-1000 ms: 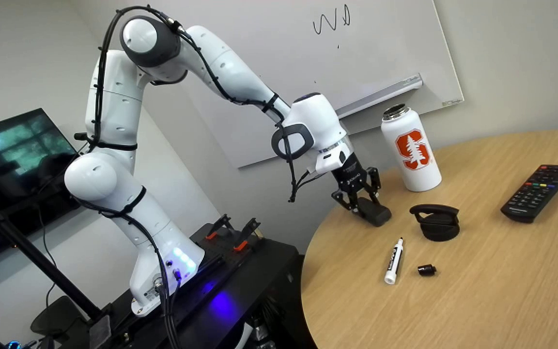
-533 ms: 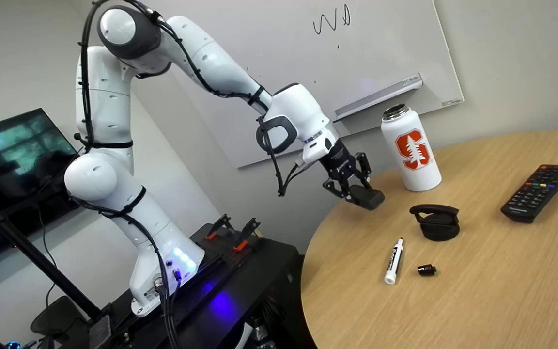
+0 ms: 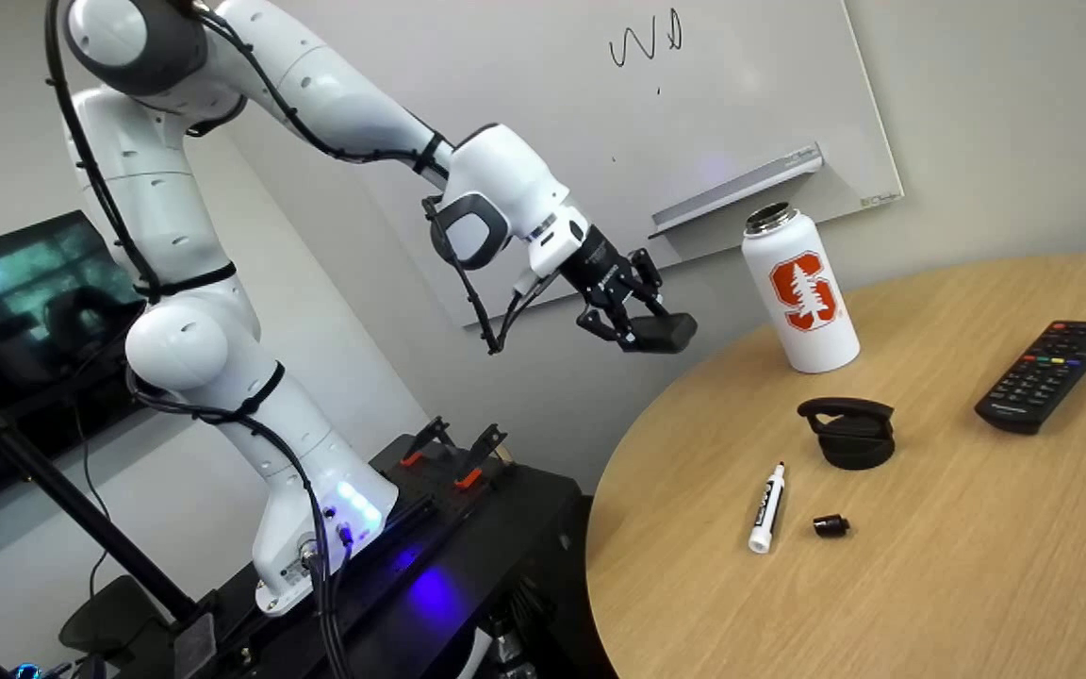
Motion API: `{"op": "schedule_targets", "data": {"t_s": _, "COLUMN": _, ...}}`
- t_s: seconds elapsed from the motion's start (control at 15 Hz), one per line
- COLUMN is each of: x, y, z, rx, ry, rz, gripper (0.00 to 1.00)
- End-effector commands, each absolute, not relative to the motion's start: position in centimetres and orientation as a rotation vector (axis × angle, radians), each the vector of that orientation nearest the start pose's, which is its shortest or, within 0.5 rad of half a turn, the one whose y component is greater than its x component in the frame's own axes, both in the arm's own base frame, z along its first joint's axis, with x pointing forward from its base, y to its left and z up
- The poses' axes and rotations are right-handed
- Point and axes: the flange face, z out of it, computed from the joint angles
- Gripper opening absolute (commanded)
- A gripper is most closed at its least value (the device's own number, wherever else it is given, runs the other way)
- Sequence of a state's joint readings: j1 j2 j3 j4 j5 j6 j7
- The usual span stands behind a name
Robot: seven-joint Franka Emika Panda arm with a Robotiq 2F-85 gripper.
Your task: Pick up the duster and rub the white board
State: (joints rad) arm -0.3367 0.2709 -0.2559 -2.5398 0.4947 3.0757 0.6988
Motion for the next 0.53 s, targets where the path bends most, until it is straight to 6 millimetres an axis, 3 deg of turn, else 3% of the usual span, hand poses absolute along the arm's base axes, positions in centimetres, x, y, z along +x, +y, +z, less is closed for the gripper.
{"op": "schedule_targets", "data": {"t_s": 0.0, "x": 35.6, "y": -27.0, "z": 25.1, "rx": -2.023, "ry": 2.205, "rz": -0.596, "gripper": 0.27}}
{"op": "schedule_targets", "data": {"t_s": 0.47, "x": 37.3, "y": -23.1, "z": 33.9, "rx": -2.080, "ry": 1.922, "rz": -0.831, "gripper": 0.27}}
